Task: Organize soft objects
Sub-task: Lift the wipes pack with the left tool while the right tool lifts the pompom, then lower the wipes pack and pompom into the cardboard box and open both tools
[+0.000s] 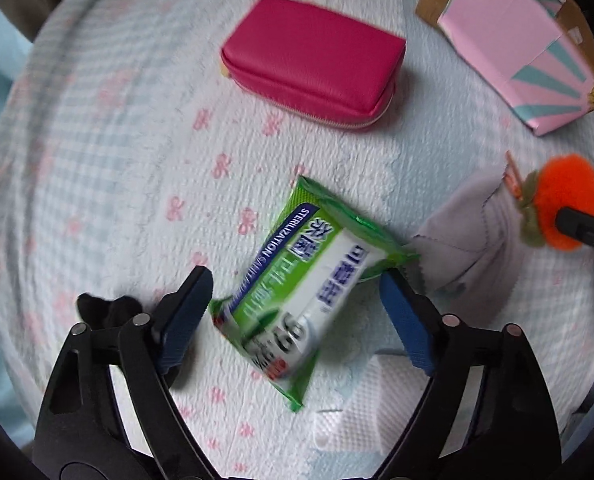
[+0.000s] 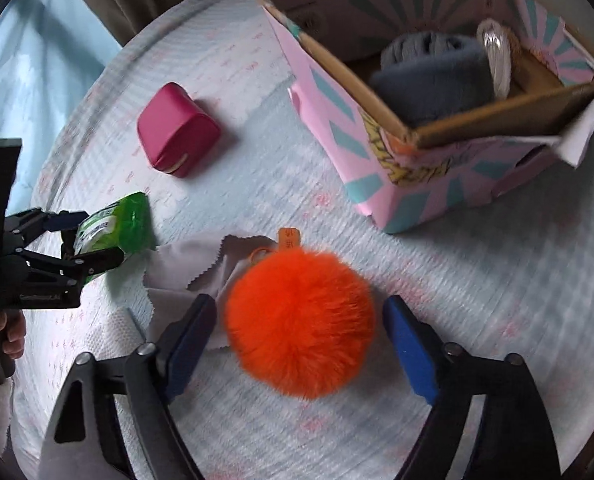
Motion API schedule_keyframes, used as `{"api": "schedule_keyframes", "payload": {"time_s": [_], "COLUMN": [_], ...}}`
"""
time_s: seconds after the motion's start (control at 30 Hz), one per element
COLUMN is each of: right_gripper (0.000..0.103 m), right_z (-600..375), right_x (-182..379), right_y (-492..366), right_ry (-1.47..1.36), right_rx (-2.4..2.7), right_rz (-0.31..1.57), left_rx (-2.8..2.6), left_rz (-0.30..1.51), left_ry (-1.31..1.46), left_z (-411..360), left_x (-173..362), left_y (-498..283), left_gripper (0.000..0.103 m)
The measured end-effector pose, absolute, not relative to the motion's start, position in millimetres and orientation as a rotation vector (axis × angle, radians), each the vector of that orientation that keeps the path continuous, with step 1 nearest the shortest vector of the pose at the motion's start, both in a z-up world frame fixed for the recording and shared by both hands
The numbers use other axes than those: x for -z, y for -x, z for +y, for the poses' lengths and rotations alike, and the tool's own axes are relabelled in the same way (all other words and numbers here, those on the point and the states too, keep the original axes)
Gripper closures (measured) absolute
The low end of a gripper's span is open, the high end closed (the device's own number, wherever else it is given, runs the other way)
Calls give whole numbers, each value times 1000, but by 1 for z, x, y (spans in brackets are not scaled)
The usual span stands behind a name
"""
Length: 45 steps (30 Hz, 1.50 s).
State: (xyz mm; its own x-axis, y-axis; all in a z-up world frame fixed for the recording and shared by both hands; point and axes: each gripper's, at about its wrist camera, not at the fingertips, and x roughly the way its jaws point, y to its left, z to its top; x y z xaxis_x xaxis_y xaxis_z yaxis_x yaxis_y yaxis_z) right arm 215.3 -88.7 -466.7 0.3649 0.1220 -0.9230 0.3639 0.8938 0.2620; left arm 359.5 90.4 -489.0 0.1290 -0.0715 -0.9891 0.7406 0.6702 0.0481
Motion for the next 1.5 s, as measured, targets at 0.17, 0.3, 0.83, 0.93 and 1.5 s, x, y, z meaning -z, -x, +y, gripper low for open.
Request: {"api": "schedule_keyframes", "payload": {"time_s": [0.17,0.3,0.83,0.93,1.5], "right_gripper": [44,60,69,69,69], "right_z": [-95,-101,-105,-109,-147], "right_x": [477,484,431,407,235], "right_y": [-218,-217,-201,-193,-132], "right_ry": [-511,-551,-522,-508,-372], "right_rx": [142,131,93,81,-25], "right_rz": [1218,1237,1150,1114,930], "left_rx": [674,662,542,499,430], "left_rz": [1361,1356,1309,1296,1104], "left_ry": [-639,-654,-555,-496,-297], "left_z": [84,74,78,82,33], "left_x": [499,500,420,392,220], "left_y": [-362,-357,-321,-308,-198], "left_gripper": [57,71,72,72,72]}}
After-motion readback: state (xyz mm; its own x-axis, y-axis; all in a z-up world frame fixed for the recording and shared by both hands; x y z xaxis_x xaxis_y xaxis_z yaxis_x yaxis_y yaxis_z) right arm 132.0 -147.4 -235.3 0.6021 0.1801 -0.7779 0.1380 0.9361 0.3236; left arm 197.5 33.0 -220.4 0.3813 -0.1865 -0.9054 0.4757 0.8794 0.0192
